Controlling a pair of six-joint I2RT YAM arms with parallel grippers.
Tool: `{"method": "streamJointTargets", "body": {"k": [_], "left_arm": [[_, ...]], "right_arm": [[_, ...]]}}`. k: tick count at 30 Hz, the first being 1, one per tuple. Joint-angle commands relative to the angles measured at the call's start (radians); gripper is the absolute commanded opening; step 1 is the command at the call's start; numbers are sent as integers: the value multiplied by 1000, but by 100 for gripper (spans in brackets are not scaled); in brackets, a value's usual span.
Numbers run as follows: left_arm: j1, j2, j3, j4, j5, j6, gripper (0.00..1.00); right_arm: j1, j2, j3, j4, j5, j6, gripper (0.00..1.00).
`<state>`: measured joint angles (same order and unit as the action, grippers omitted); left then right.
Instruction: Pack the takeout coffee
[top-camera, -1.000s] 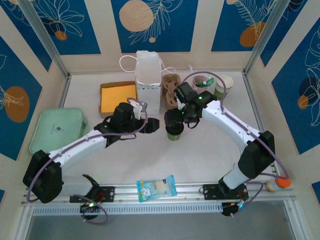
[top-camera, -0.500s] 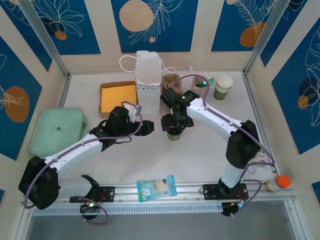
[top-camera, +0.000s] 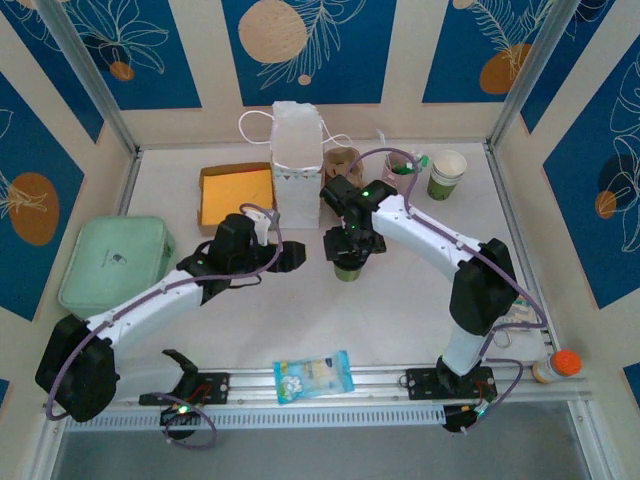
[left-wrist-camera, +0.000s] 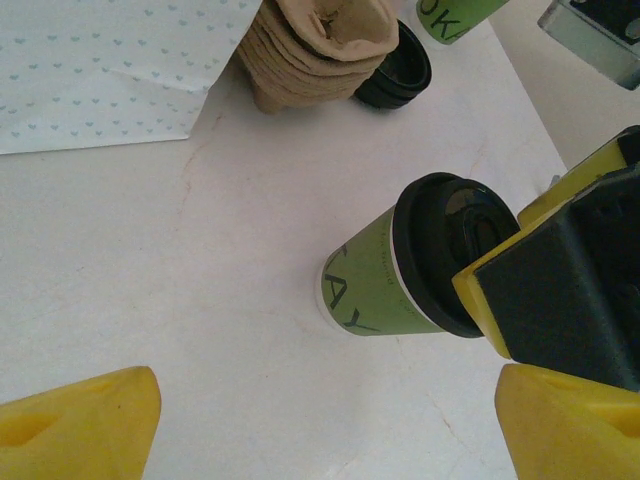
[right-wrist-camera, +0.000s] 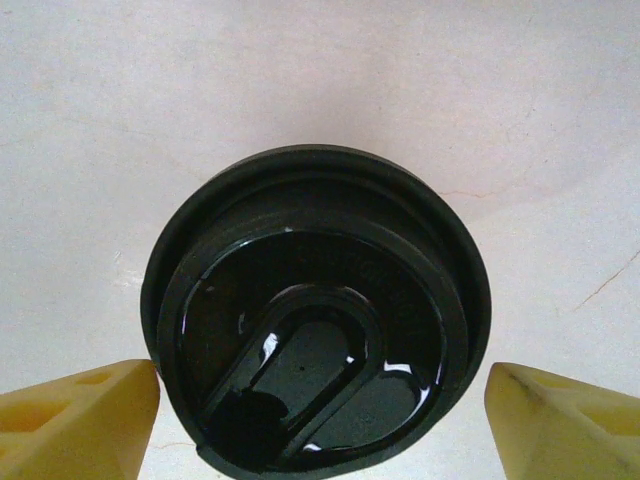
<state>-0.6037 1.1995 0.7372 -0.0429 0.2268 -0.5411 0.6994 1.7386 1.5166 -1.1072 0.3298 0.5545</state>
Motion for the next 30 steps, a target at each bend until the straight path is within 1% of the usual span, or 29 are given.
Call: {"method": "streamJointTargets", "body": {"k": [1, 8, 23, 30], "left_arm": [[13, -16, -12, -2, -6, 4, 87], [13, -19, -7, -3, -1, 3, 86], [13, -11, -6, 2, 3, 6, 86], [13, -4, -5, 9, 6, 3, 85]], "right_arm": [[3, 16, 24, 3, -7, 6, 85], [3, 20, 8, 26, -14, -2, 83], [3, 28, -16, 38, -12, -2, 75], [15, 34, -35, 47, -6, 6, 75]]}}
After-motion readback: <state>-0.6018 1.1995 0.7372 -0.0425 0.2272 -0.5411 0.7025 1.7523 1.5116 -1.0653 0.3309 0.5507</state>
